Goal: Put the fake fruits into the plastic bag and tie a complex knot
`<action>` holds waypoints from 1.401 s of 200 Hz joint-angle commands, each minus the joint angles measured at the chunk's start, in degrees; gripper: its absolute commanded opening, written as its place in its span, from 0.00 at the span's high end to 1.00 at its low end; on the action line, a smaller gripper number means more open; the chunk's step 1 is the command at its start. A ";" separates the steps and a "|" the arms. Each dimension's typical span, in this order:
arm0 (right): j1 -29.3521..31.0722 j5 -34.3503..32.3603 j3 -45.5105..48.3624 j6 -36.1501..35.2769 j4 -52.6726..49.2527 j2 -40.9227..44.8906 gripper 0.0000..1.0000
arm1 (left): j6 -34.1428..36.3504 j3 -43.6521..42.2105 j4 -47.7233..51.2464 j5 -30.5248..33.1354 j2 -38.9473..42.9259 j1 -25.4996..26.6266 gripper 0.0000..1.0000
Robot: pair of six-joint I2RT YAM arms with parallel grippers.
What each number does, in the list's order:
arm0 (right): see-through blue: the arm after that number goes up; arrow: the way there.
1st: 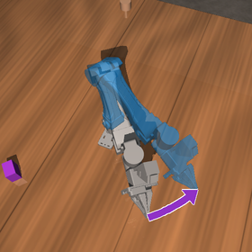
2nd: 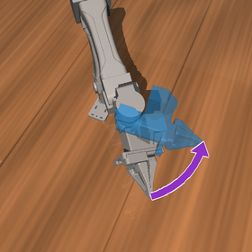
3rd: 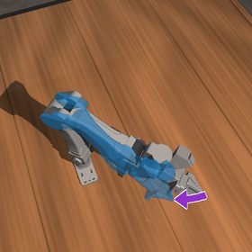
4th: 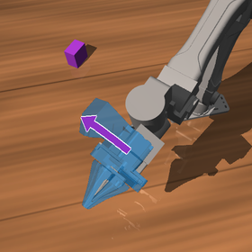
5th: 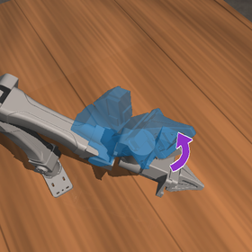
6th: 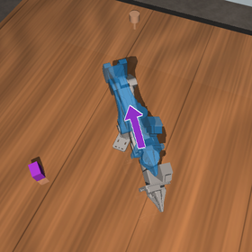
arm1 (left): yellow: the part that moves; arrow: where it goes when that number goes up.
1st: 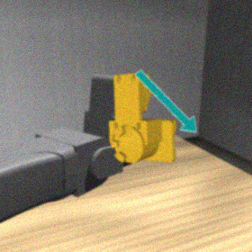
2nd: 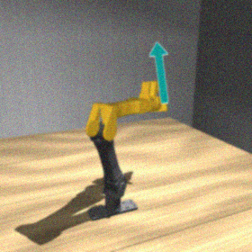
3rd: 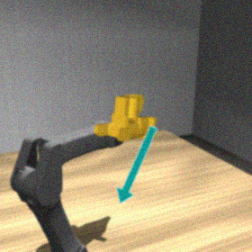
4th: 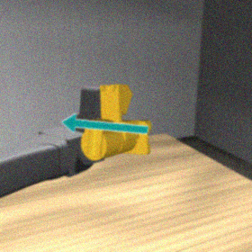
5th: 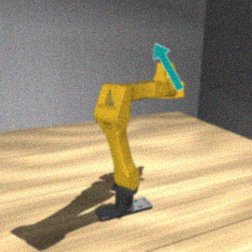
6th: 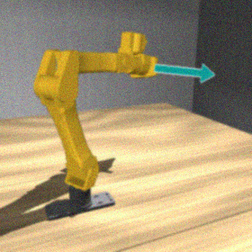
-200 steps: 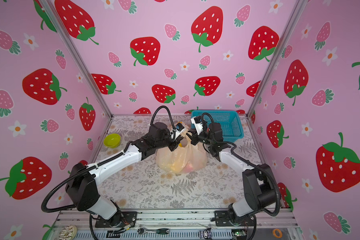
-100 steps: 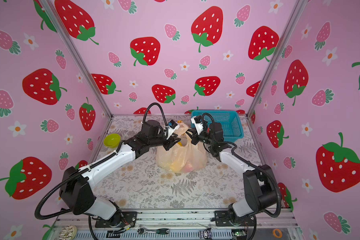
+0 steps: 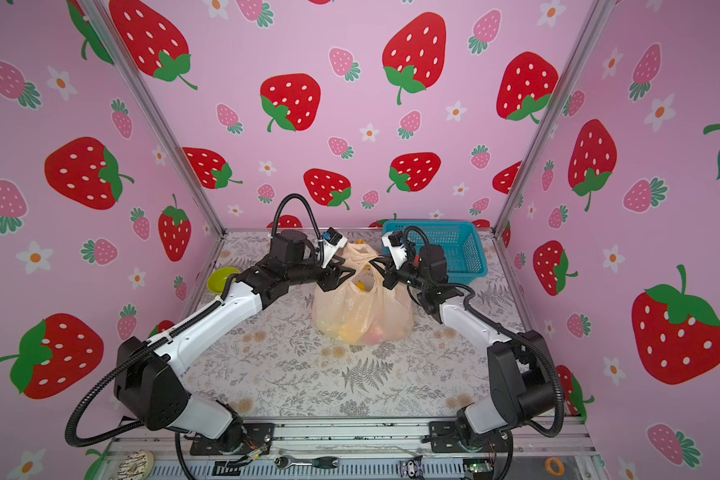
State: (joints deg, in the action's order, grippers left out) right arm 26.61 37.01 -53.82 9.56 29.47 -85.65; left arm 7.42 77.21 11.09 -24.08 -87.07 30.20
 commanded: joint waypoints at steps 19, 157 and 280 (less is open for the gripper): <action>-0.24 0.00 0.21 -0.77 0.76 1.51 0.98 | -0.65 9.81 2.28 -5.70 -2.04 -0.31 0.40; -0.26 -3.69 -0.18 3.22 0.76 1.79 0.98 | -5.73 3.22 -1.39 -3.81 -0.59 1.15 1.00; -0.16 0.67 0.91 -2.14 0.85 1.77 0.90 | -14.43 -8.90 -17.76 3.67 -6.16 4.69 1.00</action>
State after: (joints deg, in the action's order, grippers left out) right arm 26.72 35.92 -53.08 10.74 29.52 -85.62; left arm -5.17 68.82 -4.03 -21.52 -91.61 34.79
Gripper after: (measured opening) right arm 0.087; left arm 0.051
